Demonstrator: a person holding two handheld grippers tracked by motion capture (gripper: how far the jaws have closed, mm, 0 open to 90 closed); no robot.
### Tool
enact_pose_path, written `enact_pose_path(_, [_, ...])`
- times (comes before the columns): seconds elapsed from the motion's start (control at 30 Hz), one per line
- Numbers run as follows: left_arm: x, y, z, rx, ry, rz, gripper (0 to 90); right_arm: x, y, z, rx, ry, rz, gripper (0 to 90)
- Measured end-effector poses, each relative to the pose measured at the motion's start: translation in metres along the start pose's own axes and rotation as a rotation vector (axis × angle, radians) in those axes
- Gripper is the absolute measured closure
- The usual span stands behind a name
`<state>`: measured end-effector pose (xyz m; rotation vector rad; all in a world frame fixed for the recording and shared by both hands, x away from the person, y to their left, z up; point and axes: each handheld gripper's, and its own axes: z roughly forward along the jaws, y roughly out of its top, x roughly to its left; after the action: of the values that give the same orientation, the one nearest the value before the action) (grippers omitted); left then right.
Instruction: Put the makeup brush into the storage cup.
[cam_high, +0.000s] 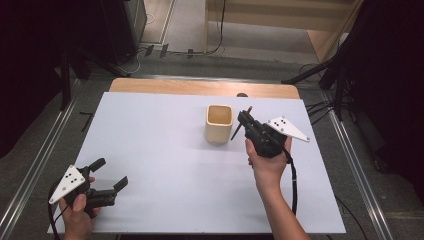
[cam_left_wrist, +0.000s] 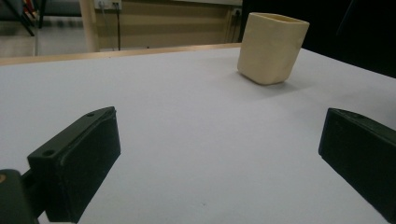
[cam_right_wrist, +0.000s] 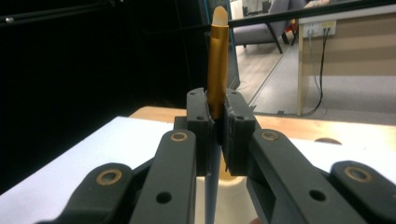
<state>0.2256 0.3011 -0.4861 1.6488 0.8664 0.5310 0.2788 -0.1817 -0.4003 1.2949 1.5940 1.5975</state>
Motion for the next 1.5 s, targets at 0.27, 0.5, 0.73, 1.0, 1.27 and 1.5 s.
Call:
enact_pose_path(0.27, [0.0, -0.001, 0.002, 0.006, -0.003, 0.001, 0.0, -0.001, 0.017, 0.01, -0.023, -0.005, -0.014, 84.4])
enact_pose_path(0.5, [0.001, -0.002, 0.002, 0.008, -0.007, 0.0, 0.0, 0.0, 0.022, 0.018, -0.039, -0.002, -0.028, 84.4])
enact_pose_path(0.73, [0.001, -0.002, 0.003, -0.001, -0.011, -0.009, 0.0, -0.002, 0.025, 0.028, -0.056, -0.008, -0.041, 84.4])
enact_pose_path(1.0, [0.0, -0.001, 0.003, -0.001, -0.014, -0.005, 0.0, -0.003, 0.028, 0.04, -0.057, -0.022, -0.072, 84.4])
enact_pose_path(1.27, [0.001, -0.001, 0.003, -0.005, -0.014, -0.007, 0.0, -0.007, 0.022, 0.053, -0.03, -0.032, -0.088, 84.4])
enact_pose_path(1.5, [-0.001, -0.001, 0.004, -0.001, -0.019, -0.001, 0.0, -0.007, 0.012, 0.063, 0.015, -0.038, -0.099, 84.4])
